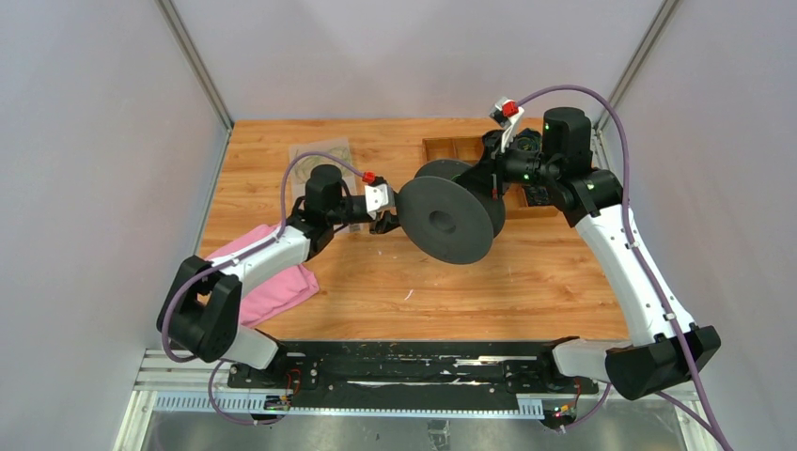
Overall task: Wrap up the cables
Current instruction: Wrap the cable around the cable reel.
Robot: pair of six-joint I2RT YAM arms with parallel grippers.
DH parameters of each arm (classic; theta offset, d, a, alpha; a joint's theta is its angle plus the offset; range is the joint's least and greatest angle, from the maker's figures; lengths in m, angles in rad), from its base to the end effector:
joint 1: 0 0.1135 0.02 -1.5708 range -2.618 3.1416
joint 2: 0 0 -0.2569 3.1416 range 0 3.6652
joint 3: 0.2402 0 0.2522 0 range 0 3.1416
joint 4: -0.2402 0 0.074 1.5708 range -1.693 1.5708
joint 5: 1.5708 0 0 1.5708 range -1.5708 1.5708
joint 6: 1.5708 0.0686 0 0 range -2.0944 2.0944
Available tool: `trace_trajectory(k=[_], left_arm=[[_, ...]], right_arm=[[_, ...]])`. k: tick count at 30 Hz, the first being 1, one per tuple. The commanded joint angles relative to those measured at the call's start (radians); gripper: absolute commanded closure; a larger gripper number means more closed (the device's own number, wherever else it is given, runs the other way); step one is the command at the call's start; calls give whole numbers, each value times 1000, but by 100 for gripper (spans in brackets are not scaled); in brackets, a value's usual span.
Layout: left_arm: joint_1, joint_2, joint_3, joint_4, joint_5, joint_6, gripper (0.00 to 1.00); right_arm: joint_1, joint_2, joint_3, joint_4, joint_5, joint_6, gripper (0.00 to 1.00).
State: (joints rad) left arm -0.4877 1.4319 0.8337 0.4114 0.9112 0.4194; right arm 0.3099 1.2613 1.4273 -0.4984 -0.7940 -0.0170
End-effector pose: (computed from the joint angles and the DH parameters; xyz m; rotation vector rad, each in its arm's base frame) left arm 0.2702 -0.2047 0.2580 1.3084 1.1745 -0.8438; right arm 0.2602 0.1347 0.4180 -0.8370 1.7160 0.9490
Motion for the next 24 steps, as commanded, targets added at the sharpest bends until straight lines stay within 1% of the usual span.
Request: trace_trajectory(k=[1, 5, 10, 13, 16, 18, 20, 24], left_arm=[[-3, 33, 20, 70, 30, -54, 62], [-3, 40, 15, 72, 30, -56, 78], [-3, 30, -11, 73, 33, -41, 95], [-1, 26, -17, 72, 32, -46, 100], [10, 16, -23, 73, 32, -35, 99], [23, 13, -23, 74, 25, -43, 97], [37, 22, -21, 97, 25, -90, 91], [37, 61, -19, 155, 21, -191, 73]], right_arm=[[-15, -9, 3, 42, -28, 25, 99], [-17, -9, 15, 41, -18, 26, 99], [-26, -3, 37, 40, -5, 42, 99], [-27, 6, 55, 32, -6, 46, 99], [-31, 6, 71, 19, -3, 48, 99], [-33, 5, 81, 13, 10, 61, 99], [-33, -5, 87, 12, 46, 87, 99], [-43, 3, 130, 14, 129, 177, 99]])
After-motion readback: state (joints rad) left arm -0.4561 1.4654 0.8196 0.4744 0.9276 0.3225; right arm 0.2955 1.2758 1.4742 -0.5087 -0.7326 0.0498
